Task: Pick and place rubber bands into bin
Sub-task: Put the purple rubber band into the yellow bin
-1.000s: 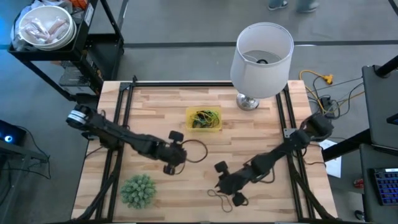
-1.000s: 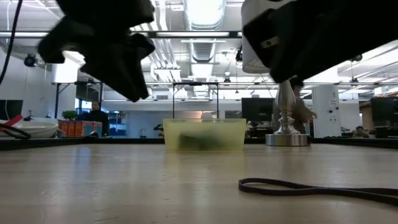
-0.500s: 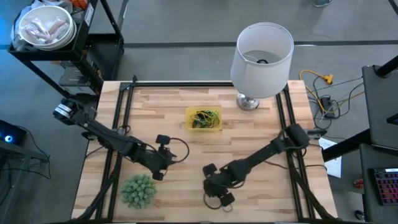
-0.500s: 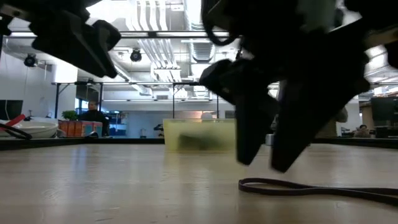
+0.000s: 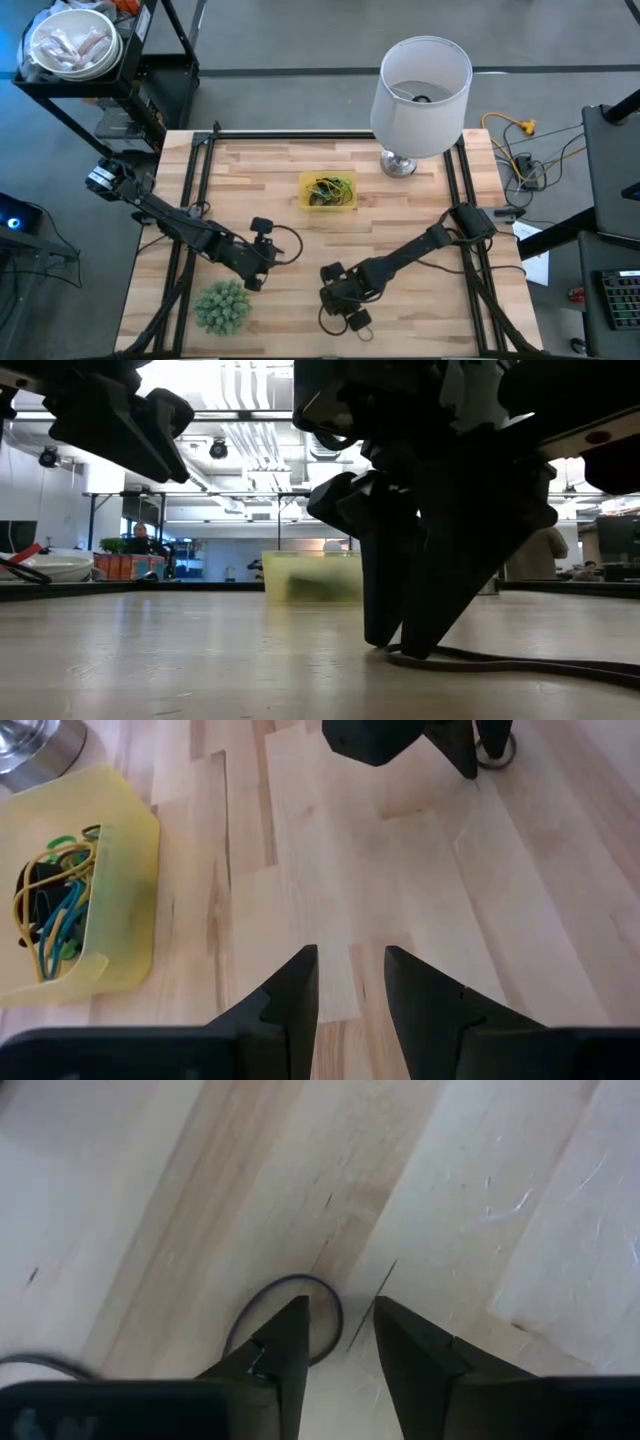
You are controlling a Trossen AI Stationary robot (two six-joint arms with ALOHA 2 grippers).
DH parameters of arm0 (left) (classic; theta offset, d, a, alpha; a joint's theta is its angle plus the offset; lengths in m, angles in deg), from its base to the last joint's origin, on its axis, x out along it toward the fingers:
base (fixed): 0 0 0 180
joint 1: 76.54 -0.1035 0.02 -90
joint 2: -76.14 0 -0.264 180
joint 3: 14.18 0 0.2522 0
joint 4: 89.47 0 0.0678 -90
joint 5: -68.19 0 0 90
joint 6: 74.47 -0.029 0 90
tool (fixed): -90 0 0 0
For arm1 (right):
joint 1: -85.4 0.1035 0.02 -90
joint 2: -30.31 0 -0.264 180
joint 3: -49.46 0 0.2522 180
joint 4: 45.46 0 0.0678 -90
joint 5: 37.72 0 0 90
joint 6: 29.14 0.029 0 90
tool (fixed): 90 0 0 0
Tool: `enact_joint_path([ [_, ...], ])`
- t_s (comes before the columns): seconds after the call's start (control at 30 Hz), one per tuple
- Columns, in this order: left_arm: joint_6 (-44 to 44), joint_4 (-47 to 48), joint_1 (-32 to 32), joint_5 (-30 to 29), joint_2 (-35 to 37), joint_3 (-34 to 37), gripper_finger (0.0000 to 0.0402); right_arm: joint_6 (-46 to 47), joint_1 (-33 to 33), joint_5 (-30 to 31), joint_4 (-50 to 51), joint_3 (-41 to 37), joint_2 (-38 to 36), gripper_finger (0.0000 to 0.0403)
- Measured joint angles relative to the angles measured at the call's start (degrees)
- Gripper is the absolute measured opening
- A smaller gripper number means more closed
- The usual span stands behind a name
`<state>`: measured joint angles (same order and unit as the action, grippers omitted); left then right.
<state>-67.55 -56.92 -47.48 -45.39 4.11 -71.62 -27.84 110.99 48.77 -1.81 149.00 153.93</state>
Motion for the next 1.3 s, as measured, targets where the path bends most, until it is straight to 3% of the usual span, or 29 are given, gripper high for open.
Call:
enact_joint_path([
  [0.43,-0.15,-0.33,-0.02,0.02,0.00,0.00,0.0101,-2.40,0.14,-0.06,-0.07,-1.17,-0.11,0.0012],
  [0.83,-0.15,-0.30,-0.02,0.07,-0.04,0.01,0.0101,-6.56,0.44,1.46,3.83,1.01,-2.32,0.0008],
  [1.1,-0.13,-0.32,-0.02,0.07,-0.04,0.12,0.0101,-7.75,1.09,7.45,6.36,1.08,-6.97,0.0008],
  [1.3,-0.11,-0.31,-0.07,0.07,-0.04,0.22,0.0101,-11.46,1.68,16.68,7.27,1.13,-10.88,0.0008],
])
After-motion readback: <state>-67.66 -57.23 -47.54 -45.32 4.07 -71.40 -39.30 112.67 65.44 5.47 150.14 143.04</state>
